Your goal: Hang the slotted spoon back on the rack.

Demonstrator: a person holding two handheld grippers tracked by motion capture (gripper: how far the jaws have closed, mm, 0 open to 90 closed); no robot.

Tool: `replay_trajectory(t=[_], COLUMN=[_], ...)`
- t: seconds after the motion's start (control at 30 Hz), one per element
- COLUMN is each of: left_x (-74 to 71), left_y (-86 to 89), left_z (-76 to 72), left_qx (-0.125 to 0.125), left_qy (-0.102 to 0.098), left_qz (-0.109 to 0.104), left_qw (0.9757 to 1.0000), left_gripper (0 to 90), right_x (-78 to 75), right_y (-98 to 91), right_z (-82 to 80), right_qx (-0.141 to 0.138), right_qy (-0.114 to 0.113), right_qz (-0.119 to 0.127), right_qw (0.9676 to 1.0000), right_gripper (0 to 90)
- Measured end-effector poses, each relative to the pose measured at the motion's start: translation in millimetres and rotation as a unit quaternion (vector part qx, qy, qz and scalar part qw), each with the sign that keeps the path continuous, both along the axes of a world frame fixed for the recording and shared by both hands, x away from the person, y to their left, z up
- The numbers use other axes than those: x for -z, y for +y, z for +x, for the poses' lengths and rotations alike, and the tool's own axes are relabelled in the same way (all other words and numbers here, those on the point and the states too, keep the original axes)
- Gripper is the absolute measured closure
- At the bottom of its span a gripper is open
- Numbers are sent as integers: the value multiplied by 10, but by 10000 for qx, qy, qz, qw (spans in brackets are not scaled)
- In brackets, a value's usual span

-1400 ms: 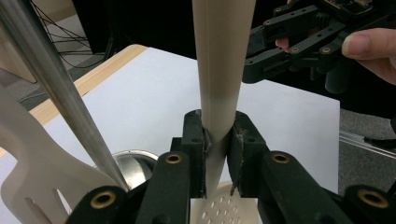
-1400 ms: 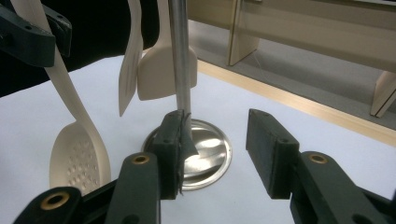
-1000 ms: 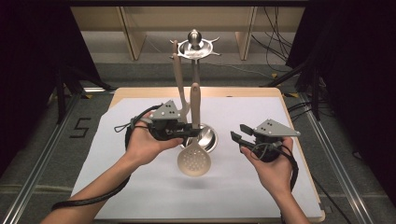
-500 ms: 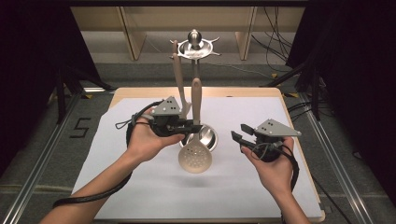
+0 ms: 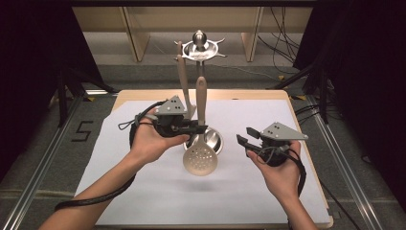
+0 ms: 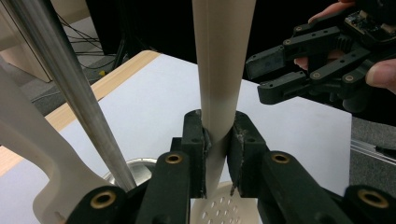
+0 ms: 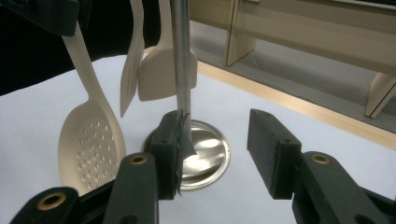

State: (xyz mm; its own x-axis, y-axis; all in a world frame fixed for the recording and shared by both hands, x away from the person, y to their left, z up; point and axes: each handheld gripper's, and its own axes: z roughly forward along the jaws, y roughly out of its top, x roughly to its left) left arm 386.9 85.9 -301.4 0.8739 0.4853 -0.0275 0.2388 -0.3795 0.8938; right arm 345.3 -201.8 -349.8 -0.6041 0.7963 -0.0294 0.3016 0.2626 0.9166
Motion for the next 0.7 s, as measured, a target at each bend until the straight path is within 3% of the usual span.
replay_trajectory(t=[0.7], left_x=[-54], left_y=[-37], left_z=[59], left_qx=[-73], left_qy=[10], left_qz=[-40], left_qw=[10000], left_gripper=[776], right_x=[-5], right_y=[3], right_z=[-11], right_qx=[47], right_qy=[52], right_qz=[16], right_qw=[10000], right_gripper=[571])
